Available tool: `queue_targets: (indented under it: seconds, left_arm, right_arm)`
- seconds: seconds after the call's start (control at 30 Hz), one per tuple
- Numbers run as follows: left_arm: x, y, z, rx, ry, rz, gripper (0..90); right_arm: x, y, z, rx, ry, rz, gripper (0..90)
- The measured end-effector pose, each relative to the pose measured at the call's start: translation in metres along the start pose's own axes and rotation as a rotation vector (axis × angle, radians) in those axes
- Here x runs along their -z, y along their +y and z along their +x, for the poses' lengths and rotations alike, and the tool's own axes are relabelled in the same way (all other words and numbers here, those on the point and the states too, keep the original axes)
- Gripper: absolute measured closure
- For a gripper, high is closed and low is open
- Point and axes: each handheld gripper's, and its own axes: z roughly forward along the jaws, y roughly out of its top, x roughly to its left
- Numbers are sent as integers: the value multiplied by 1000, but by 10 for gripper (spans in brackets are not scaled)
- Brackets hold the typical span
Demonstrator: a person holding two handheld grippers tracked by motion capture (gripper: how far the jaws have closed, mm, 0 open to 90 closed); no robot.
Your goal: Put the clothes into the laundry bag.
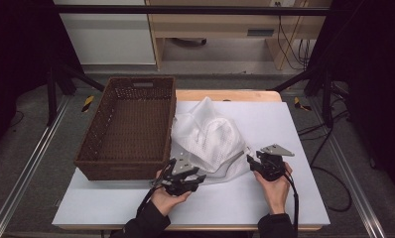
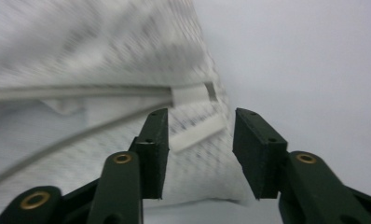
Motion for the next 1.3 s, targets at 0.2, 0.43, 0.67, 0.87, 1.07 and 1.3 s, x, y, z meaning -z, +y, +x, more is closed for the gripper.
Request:
queue_targets:
  seconds: [0.2, 0.43, 0.67, 0.87, 1.07, 1.3]
  left_arm:
    - [-7, -25, 11, 56, 87, 61, 639]
    - [-18, -33, 13, 52, 130, 86, 705]
    - [-17, -31, 14, 60, 178, 110, 888]
    - [-10, -32, 16, 72, 155, 103, 900]
    - [4, -39, 19, 74, 167, 100, 900]
    - [6, -42, 18, 68, 152, 88, 900]
  right_arm:
    - [-19, -7, -3, 17, -11, 68, 653]
    - [-1, -12, 0, 34, -3, 123, 895]
    - [30, -25, 2, 14, 68, 122, 761]
    - [15, -18, -3, -1, 38, 26, 606]
    - [8, -23, -8, -16, 19, 90, 897]
    - [27, -31, -9, -25, 26, 126, 900]
